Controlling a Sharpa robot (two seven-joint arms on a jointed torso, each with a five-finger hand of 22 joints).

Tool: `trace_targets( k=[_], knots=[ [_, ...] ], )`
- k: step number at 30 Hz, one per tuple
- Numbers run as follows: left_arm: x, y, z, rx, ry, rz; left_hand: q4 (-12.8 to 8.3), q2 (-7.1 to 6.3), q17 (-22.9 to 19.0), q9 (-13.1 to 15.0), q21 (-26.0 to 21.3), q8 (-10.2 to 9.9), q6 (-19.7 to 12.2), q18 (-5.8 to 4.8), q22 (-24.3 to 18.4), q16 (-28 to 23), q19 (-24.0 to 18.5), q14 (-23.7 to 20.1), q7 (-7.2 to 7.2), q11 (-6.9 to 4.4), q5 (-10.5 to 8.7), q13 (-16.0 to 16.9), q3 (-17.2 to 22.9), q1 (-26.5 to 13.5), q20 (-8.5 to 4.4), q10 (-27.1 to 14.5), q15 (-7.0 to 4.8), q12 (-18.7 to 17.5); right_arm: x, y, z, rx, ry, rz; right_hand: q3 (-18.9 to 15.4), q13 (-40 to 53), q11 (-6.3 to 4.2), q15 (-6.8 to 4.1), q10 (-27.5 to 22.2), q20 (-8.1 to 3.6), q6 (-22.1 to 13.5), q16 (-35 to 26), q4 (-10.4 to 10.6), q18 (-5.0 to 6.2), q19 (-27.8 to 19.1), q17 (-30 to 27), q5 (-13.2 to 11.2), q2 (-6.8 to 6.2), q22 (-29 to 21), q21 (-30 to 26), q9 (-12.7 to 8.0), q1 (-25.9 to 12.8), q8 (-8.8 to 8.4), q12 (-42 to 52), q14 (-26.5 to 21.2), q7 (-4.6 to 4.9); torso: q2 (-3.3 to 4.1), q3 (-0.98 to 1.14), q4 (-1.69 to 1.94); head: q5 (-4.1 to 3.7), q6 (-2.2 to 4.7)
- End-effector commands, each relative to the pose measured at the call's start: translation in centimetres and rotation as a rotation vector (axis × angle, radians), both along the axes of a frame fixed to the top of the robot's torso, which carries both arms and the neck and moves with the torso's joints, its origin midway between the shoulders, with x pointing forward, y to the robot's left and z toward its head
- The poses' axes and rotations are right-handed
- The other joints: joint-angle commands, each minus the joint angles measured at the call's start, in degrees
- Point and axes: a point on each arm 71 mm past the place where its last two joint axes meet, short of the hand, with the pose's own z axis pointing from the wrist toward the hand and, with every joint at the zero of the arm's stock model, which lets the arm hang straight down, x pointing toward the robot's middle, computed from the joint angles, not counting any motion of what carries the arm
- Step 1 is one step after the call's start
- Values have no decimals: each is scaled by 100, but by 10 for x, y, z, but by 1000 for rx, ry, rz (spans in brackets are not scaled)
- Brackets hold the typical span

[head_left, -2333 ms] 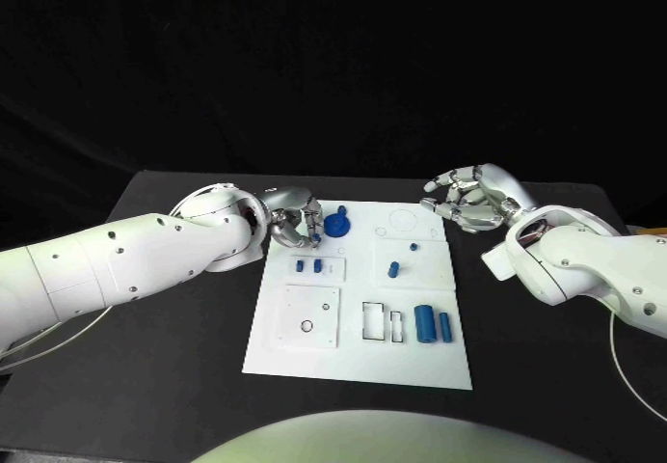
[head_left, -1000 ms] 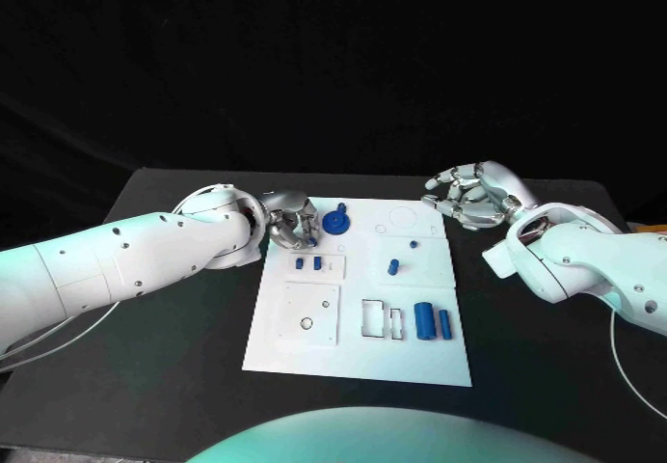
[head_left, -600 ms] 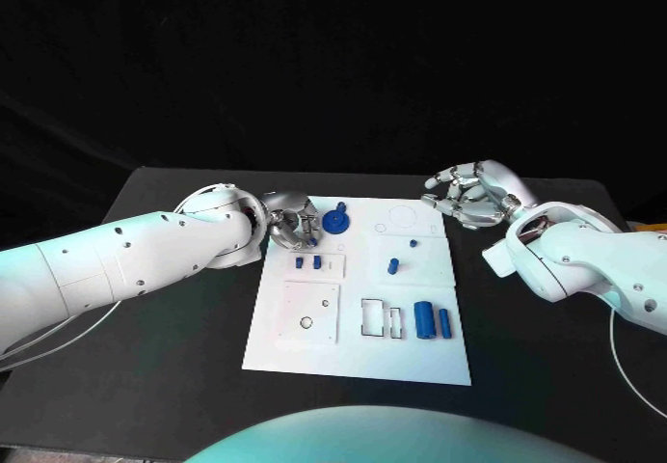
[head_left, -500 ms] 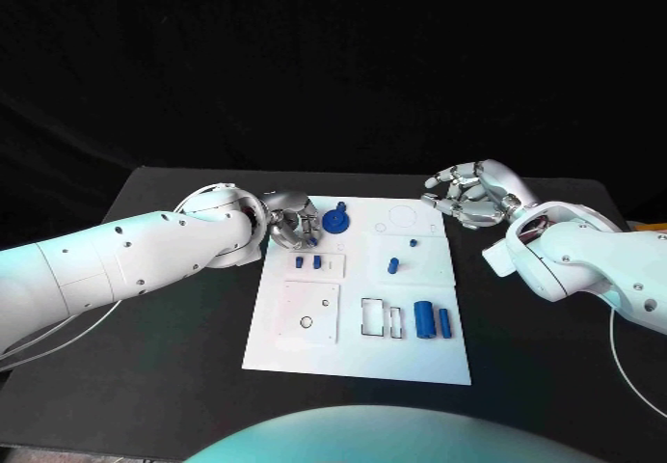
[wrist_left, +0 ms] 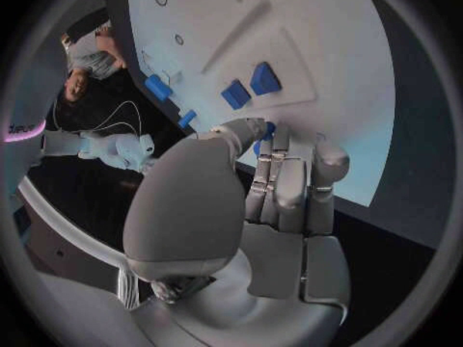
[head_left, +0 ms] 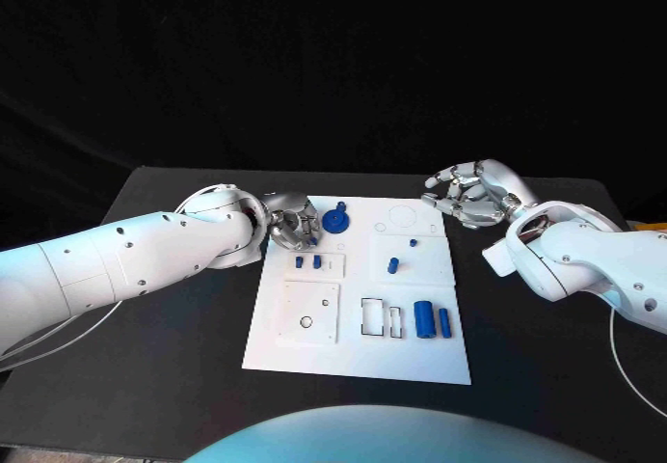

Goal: Assemble the parts on the task board

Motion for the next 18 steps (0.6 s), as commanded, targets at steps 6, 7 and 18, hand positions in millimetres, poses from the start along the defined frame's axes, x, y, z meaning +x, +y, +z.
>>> trace_targets(
  k=[6,7,18],
  knots=[
    [-3,0,-4,11,17,4,-35,-50,-35,-55,-18,-188,-251,-62,8,39,-27,-17,28,32,-1,43,-4,-132,12,-81,78,-41,-1,1,0,-4,3,14,1,-6,-1,5,-42,11,-41,-18,21,42,-23,5,18,39,-1,-37,7,1,35,0,-40,-6,1,-1,2,-4,7],
    [-3,0,-4,11,17,5,-35,-53,-37,-58,-17,-197,-264,-62,10,40,-25,-19,28,32,0,45,-4,-137,12,-83,78,-41,-1,1,0,-4,3,14,1,-6,-1,5,-42,11,-41,-18,21,42,-23,5,18,39,-1,-37,7,1,35,0,-40,-6,3,-2,1,-4,7],
    [-3,3,-4,13,16,16,-55,-82,-169,-91,-118,-316,-558,-25,-148,21,-162,-87,27,0,4,102,-5,-180,2,-144,56,3,-1,0,0,-6,1,11,-15,-13,-1,5,-46,10,-47,-21,17,39,-11,4,20,49,7,-37,8,5,41,8,-40,-6,-1,-1,3,-6,5]
  ],
)
